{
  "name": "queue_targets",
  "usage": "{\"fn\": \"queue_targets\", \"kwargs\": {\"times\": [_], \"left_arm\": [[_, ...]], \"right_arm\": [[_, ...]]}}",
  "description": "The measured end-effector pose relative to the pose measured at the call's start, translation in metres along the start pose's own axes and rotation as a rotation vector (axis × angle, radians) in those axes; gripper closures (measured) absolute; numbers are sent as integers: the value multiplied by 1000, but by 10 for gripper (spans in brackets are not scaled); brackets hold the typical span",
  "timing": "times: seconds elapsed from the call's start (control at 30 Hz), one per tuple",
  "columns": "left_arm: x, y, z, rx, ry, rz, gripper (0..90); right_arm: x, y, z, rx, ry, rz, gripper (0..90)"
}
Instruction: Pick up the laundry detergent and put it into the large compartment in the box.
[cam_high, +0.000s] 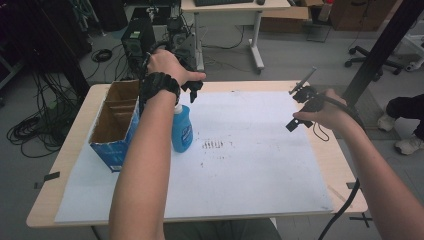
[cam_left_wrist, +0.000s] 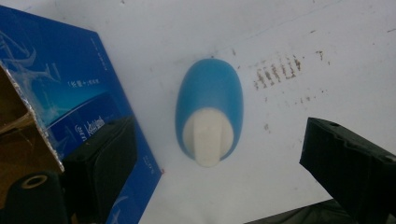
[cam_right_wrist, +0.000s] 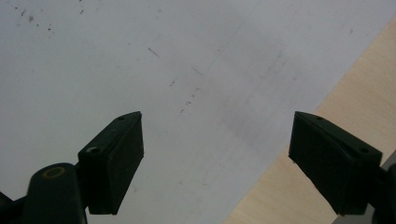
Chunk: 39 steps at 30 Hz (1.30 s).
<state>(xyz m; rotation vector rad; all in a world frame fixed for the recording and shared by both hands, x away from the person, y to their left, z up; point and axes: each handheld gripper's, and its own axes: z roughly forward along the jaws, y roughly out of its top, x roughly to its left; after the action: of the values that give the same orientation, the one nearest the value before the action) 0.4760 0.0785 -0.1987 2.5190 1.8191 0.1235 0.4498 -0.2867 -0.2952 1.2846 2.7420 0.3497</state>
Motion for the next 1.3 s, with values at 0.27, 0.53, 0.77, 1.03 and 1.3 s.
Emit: {"fn": "queue_targets", "kwargs": {"times": [0.27, 0.53, 0.77, 1.03, 1.3], "left_arm": [[5, 0, 4, 18, 24, -4, 111], [4, 0, 9, 27, 18, 18, 113], [2, -2, 15, 33, 22, 56, 127], [2, -3, 22, 39, 19, 62, 123], [2, -5, 29, 44, 13, 63, 126]], "right_arm": [[2, 2, 1, 0, 1, -7, 182], [2, 2, 2, 4, -1, -7, 182], [3, 2, 2, 3, 0, -8, 182], [4, 1, 2, 4, 0, -11, 182], [5, 1, 2, 2, 0, -14, 182]]}}
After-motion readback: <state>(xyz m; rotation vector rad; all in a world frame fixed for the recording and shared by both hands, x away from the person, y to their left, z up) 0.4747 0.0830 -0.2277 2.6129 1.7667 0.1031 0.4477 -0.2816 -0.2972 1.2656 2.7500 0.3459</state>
